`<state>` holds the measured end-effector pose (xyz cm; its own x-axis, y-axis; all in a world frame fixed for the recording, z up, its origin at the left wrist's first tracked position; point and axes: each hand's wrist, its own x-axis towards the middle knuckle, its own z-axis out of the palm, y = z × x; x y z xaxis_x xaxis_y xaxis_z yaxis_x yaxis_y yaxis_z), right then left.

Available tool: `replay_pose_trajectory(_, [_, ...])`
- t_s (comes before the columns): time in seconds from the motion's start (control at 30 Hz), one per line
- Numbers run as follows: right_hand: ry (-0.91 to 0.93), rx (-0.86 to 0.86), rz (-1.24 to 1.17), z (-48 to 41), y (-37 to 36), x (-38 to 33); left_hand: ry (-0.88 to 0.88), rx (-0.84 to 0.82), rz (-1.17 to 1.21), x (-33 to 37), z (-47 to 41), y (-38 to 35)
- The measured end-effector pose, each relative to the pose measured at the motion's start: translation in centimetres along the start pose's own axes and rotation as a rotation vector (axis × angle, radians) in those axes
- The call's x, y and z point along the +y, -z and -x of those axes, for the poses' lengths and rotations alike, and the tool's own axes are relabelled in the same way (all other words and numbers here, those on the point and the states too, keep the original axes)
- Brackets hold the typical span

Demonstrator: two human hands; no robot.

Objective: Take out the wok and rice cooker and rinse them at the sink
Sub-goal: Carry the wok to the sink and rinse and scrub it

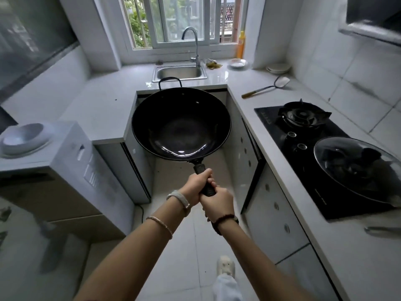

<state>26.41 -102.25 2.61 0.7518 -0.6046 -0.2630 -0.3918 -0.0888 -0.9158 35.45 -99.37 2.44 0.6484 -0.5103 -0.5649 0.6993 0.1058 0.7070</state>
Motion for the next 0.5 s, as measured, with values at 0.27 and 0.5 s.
replay_pose_trajectory(0.27, [0.086,-0.106,0.135,-11.5,-2.9,-2.9,-0.019,0.089,0.114,6.4,-9.0,1.0])
replay_pose_trajectory(0.5, [0.111,-0.153,0.167,-20.9,-4.9,-6.1,-0.040,0.174,0.172,12.3,-16.2,0.3])
